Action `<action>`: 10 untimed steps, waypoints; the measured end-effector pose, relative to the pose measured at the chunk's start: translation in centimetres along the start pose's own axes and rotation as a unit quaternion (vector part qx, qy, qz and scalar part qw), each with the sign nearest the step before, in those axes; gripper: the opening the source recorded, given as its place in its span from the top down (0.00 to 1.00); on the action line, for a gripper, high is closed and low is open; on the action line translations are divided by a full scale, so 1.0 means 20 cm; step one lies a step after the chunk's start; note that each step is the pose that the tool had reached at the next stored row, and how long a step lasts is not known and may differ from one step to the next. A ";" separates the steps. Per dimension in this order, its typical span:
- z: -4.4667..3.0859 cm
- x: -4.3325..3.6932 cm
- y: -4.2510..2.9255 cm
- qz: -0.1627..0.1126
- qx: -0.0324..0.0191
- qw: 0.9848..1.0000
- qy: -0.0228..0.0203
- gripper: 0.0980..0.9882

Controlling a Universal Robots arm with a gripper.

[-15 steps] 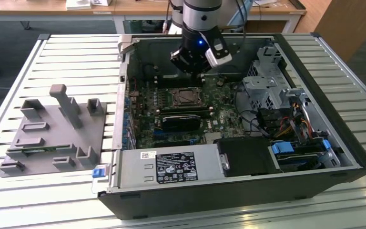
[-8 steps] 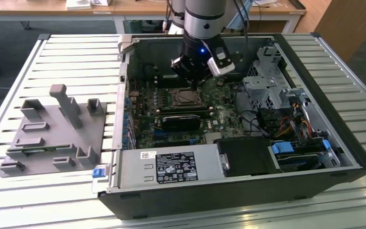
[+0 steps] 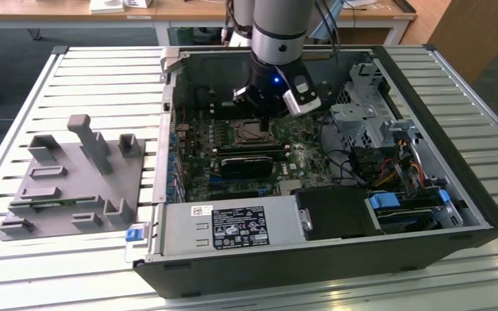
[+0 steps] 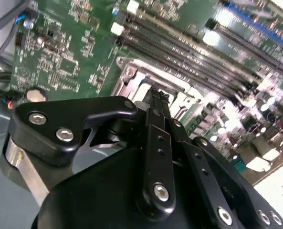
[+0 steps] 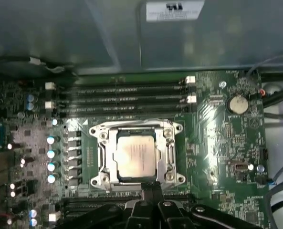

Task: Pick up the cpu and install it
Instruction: 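Install the second cpu locking lever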

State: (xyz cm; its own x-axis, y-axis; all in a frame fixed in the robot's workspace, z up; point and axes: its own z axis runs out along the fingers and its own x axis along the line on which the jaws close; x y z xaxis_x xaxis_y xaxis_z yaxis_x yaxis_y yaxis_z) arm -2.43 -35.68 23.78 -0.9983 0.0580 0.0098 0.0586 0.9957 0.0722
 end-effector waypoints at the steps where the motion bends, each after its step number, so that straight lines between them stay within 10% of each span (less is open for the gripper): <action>1: 0.003 -0.001 -0.010 0.000 -0.001 1.000 0.000 0.99; 10: 0.008 0.073 -0.043 0.000 -0.001 1.000 0.000 0.99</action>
State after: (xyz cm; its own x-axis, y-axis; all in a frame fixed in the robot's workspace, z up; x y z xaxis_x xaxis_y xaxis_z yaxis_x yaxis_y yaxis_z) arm -3.95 -36.44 23.58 -0.9983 0.0573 0.0088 0.0578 0.9956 0.0740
